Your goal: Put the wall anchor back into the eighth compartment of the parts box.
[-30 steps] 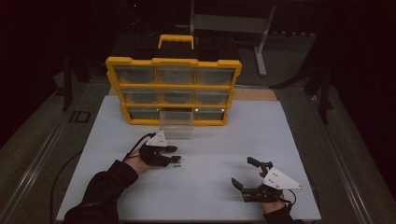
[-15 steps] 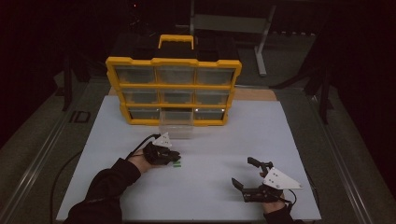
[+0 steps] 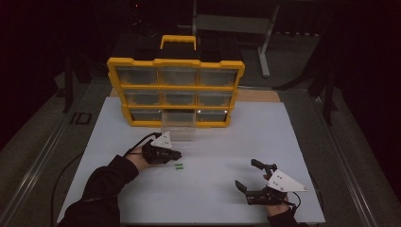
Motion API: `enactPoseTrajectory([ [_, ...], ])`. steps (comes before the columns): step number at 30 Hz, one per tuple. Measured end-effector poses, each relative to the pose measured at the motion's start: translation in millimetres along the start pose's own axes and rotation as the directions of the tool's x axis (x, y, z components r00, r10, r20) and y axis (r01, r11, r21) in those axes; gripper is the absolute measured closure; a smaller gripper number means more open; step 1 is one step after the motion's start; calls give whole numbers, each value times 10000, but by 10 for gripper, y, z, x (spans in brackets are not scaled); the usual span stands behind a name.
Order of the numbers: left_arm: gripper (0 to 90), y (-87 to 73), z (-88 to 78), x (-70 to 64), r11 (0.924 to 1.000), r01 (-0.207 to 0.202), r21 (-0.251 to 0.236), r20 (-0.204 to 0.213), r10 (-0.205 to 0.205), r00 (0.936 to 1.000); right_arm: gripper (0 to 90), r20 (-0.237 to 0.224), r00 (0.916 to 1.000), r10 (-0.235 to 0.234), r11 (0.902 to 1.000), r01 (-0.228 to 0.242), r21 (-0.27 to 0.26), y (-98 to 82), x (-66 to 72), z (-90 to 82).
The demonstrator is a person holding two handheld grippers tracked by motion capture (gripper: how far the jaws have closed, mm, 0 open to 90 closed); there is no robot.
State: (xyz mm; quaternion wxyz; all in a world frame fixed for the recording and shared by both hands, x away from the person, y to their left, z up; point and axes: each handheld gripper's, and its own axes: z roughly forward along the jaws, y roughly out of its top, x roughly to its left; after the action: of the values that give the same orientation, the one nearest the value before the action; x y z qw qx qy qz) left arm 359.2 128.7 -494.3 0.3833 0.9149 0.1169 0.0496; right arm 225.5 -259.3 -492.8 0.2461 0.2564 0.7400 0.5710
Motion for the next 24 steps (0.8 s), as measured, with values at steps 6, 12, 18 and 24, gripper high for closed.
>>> enactPoseTrajectory([
  [6,842,130,-171,-5,9981,-554,272,349,545,9979,92,14,10000,-5,10000,5,2,0,0,1],
  [12,842,278,-364,37,9986,-486,204,488,476,9977,92,15,10000,5,10000,-5,-33,2,-1,-3],
  [18,842,453,-592,96,9990,-448,30,640,445,9970,92,26,10000,-18,10000,19,-81,3,-1,-8],
  [24,842,650,-813,180,9985,-515,-205,524,525,9972,92,103,9999,-127,9998,128,-149,8,-1,-12],
])
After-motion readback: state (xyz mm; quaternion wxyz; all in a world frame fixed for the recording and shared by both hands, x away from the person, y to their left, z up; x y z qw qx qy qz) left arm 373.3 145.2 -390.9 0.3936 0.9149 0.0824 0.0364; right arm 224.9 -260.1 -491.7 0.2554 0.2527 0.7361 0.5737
